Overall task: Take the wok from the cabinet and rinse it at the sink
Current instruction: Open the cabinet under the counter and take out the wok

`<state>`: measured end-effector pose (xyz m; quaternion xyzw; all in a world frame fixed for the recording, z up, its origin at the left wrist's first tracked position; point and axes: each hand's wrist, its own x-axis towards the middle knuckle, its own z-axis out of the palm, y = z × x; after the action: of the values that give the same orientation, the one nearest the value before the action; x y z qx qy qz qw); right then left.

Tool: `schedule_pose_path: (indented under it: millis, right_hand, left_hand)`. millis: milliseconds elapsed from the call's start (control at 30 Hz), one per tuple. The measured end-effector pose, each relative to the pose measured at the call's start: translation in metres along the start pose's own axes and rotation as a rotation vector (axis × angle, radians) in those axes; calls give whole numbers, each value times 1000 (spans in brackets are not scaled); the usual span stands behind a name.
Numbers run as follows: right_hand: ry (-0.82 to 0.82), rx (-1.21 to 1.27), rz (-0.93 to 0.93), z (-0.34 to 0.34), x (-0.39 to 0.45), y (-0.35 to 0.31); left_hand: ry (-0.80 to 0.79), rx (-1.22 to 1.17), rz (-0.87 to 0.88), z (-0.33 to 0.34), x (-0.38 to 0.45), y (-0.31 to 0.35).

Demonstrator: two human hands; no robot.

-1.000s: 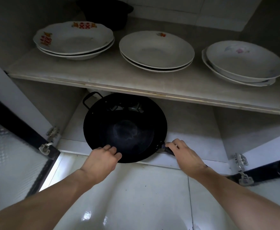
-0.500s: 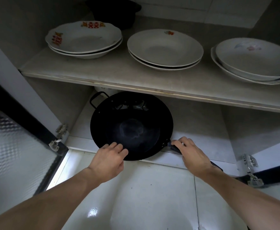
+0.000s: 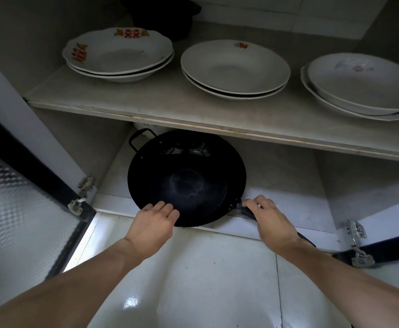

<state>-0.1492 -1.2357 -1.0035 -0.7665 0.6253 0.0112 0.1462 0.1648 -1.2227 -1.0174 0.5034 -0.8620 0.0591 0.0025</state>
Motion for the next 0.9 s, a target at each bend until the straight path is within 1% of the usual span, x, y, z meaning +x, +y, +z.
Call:
schedule_pose_path:
  millis: [167, 333, 467, 567, 667, 800, 900]
  right_hand:
    - [0, -18, 19, -4, 0, -2]
    - [-8, -19, 35, -8, -7, -7]
    - [-24, -83, 0, -20, -19, -16]
    - [-74, -107, -6, -37, -37, -21]
    - [-144, -136, -35, -59, -65, -25]
    - [-265, -225, -25, -100, -107, -44]
    - [-330, -236, -43, -136, -135, -62]
  left_hand:
    - [-48, 25, 50, 3, 1, -2]
    - [-15, 73, 120, 0, 1, -10]
    - [-10, 59, 110, -10, -4, -17]
    - [-16, 8, 97, -31, -18, -7]
    - [12, -34, 101, -64, -43, 13]
    - [-86, -80, 103, -105, -83, 36]
    - [-171, -102, 74, -149, -111, 48]
